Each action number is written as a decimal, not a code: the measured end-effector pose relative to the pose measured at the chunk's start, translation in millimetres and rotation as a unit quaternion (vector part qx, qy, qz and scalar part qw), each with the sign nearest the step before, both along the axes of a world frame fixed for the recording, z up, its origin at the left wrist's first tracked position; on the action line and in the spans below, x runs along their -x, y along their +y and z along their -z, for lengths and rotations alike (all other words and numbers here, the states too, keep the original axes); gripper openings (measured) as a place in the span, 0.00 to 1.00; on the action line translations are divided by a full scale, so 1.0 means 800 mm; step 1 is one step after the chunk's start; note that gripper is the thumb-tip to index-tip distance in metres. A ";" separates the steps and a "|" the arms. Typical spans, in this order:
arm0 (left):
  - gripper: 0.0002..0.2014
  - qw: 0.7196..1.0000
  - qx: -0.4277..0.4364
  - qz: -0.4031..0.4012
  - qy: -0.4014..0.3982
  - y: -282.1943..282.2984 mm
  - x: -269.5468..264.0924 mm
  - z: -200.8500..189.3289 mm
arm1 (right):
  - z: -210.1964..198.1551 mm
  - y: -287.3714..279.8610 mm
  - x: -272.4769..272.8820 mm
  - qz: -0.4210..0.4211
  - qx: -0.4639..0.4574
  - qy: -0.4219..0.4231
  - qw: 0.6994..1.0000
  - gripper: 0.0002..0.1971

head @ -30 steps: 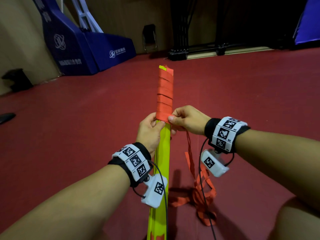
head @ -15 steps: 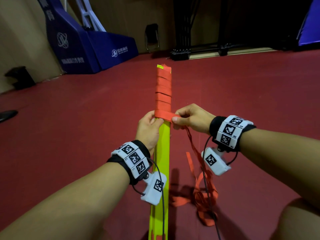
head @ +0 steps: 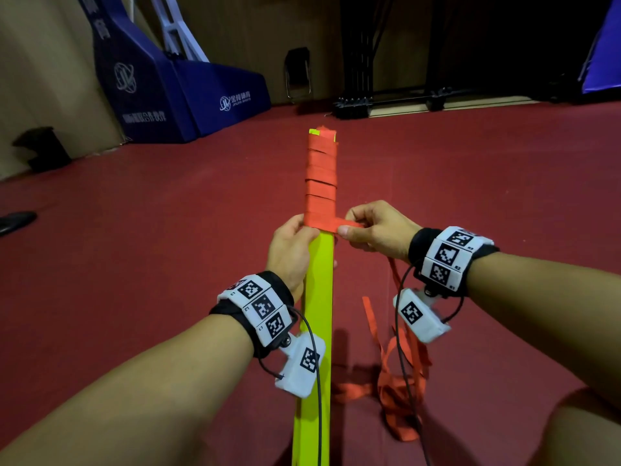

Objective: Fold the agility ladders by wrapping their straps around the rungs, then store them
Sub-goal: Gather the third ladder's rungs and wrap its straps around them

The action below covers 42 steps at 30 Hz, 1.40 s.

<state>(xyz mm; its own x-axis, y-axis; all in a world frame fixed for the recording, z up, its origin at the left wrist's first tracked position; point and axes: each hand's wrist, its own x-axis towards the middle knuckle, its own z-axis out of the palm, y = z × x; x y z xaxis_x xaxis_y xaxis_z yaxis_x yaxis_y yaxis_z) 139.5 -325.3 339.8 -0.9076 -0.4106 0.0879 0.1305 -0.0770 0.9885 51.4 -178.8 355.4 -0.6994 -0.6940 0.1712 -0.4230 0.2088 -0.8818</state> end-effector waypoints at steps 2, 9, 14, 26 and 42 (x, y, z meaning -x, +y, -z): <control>0.13 1.000 -0.029 -0.006 0.000 -0.001 -0.001 -0.002 | 0.000 -0.002 -0.001 0.000 -0.002 0.007 1.000 0.10; 0.10 0.999 -0.030 -0.021 0.039 0.000 0.002 0.000 | -0.002 -0.007 -0.010 -0.048 0.052 -0.022 0.997 0.06; 0.10 0.997 -0.045 -0.041 0.039 -0.006 0.005 0.004 | -0.002 -0.010 -0.018 -0.078 0.067 -0.031 0.994 0.10; 0.20 0.999 -0.023 -0.033 0.035 0.006 0.008 0.011 | -0.001 -0.014 -0.022 -0.003 0.108 0.013 0.994 0.12; 0.26 0.998 -0.005 0.047 0.043 0.004 0.007 0.008 | -0.001 -0.011 -0.006 -0.040 0.189 -0.074 0.978 0.01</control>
<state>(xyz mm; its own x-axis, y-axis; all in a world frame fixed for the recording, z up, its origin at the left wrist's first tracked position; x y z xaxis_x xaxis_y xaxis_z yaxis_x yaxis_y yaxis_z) 134.2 -322.2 333.5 -0.9316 -0.3247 0.1633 0.2065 -0.1032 0.9730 56.2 -187.5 356.1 -0.6823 -0.6541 0.3265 -0.2857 -0.1725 -0.9427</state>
